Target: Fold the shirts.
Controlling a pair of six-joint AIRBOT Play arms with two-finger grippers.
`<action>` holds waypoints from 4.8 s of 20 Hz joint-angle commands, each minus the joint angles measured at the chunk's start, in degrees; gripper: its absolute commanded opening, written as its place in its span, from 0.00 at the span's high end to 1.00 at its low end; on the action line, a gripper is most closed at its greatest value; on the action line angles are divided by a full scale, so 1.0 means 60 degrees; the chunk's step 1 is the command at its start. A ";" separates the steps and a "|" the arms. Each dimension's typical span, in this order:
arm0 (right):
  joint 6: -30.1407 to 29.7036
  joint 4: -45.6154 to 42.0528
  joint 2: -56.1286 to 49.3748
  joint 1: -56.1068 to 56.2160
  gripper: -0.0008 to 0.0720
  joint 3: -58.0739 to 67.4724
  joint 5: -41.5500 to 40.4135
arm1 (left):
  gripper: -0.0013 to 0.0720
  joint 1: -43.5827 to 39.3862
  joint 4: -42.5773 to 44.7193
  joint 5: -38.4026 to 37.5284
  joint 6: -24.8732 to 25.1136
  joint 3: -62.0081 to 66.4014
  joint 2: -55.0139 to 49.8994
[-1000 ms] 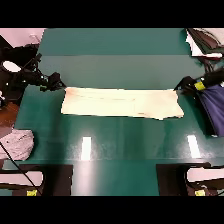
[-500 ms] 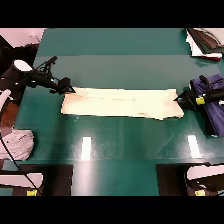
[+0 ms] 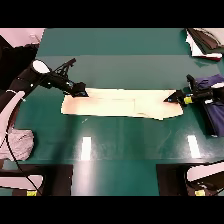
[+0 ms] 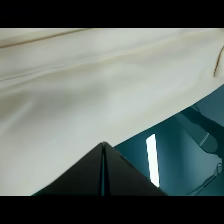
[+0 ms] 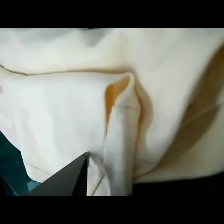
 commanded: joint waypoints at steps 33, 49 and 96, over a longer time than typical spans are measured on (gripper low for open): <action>0.3625 -0.0441 -0.0375 0.7253 0.97 0.8728 0.1588 | 0.96 -0.1016 0.1676 -0.0459 -0.0601 0.3931 -0.2350; 0.1311 0.0455 -0.2255 0.9526 0.20 0.8171 -0.2291 | 0.96 0.2524 0.2412 -0.2583 0.0007 0.3901 0.1242; 0.2335 -0.1304 0.1902 -0.2244 0.97 0.4054 -0.2699 | 0.96 -0.0637 0.1759 -0.0521 -0.0324 0.3224 0.1224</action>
